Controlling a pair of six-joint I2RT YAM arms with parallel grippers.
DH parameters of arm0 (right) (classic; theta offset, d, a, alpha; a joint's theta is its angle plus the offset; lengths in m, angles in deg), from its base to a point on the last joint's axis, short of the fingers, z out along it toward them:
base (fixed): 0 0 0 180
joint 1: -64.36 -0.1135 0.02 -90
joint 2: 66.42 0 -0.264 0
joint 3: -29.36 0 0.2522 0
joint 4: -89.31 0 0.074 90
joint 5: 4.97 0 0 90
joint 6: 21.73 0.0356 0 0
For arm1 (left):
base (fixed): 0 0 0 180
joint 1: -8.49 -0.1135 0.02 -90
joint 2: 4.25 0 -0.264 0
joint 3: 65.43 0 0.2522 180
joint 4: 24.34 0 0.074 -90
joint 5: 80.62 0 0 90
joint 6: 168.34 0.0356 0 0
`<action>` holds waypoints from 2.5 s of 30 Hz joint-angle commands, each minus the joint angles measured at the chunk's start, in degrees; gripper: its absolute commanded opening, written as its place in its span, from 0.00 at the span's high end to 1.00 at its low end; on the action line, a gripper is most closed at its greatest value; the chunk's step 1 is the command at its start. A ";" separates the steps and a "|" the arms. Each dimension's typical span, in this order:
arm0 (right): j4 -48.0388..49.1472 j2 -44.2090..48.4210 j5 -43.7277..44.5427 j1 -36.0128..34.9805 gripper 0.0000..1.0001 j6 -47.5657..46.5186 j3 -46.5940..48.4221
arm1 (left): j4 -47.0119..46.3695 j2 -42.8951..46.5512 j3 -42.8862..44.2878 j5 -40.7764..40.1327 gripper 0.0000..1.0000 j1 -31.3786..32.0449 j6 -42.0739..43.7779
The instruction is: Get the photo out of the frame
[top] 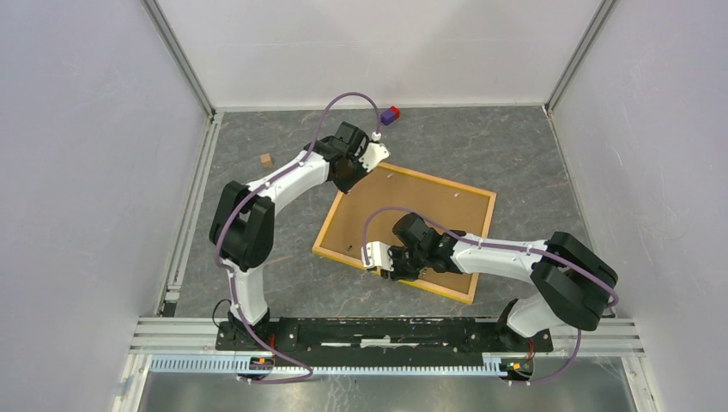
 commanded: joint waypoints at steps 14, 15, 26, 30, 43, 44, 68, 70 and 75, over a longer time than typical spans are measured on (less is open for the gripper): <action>-5.14 -2.33 -0.72 -0.31 0.81 -1.61 -0.81 | -3.13 0.59 -2.07 11.10 0.98 -0.27 -10.10; -5.13 -2.33 -0.75 -0.37 0.81 -1.60 -0.81 | -3.13 1.00 -2.17 11.00 0.98 -0.71 -10.22; -5.49 -2.35 -1.08 -0.38 0.83 -1.69 -0.64 | -3.05 5.93 -5.51 10.25 0.98 -4.31 -9.69; -5.61 -2.33 -1.20 -0.36 0.83 -1.67 -0.64 | -4.99 4.99 -6.51 10.31 0.98 -5.57 -10.32; -5.98 -3.14 -1.66 -0.38 0.90 -1.71 -0.13 | -9.09 1.14 -3.98 11.23 0.98 -5.69 -10.91; -6.04 -3.24 -1.66 -0.38 0.90 -1.79 -0.19 | -9.11 0.91 -3.69 11.59 0.98 -5.71 -11.08; -10.51 5.28 -11.31 13.49 0.37 5.66 20.24 | 3.96 17.84 -5.58 31.56 0.98 -6.14 -14.75; -10.01 6.03 -10.60 15.30 0.36 6.24 22.37 | 6.45 19.92 -5.52 35.66 0.98 -6.19 -14.97; -7.86 7.37 -10.70 15.62 0.34 8.59 24.43 | 11.94 24.23 -5.31 43.40 0.98 -6.20 -16.44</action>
